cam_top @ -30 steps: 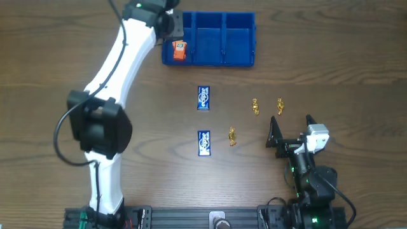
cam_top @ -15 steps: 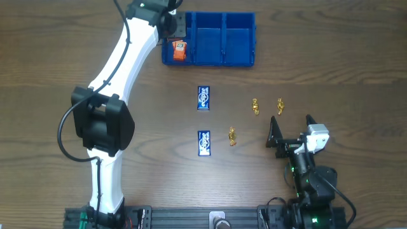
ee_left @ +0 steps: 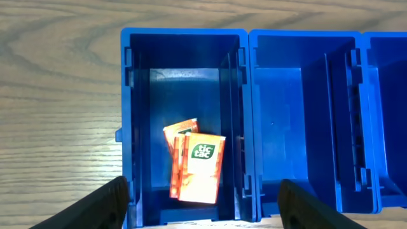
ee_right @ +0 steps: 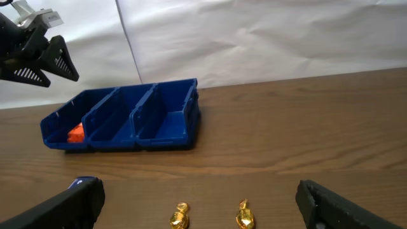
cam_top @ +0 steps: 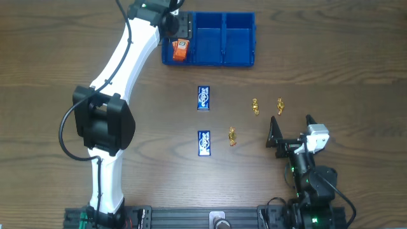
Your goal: Sort Candies Into Trays
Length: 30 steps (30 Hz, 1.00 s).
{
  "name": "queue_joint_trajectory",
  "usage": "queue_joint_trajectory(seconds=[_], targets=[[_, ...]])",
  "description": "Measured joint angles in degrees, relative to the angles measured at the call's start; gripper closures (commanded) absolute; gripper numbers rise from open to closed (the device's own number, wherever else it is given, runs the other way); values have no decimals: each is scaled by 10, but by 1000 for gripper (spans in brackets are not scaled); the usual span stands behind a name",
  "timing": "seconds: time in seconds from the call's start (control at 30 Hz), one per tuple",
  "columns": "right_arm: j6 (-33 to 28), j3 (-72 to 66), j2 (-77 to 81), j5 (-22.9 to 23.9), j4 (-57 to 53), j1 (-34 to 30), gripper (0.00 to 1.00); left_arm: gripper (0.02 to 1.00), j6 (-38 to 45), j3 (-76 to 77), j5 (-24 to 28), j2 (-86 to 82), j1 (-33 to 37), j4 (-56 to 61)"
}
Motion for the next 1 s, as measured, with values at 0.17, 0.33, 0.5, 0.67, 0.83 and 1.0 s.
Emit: queue_joint_trajectory(seconds=[0.17, 0.33, 0.5, 0.67, 0.83, 1.0], targets=[[0, 0, 0, 0, 0, 0, 3, 165, 5, -11, -5, -50, 0, -2], [0, 0, 0, 0, 0, 0, 3, 23, 42, -99, -32, -250, 0, 81], [0, 0, 0, 0, 0, 0, 3, 18, 88, -257, -39, -512, 17, 210], [0, 0, 0, 0, 0, 0, 3, 23, 106, -482, -22, -736, 111, 271], [0, 0, 0, 0, 0, 0, 3, 20, 110, -702, -3, -898, 179, 289], [0, 0, 0, 0, 0, 0, 1, 20, 124, -868, 29, -1054, 186, 366]])
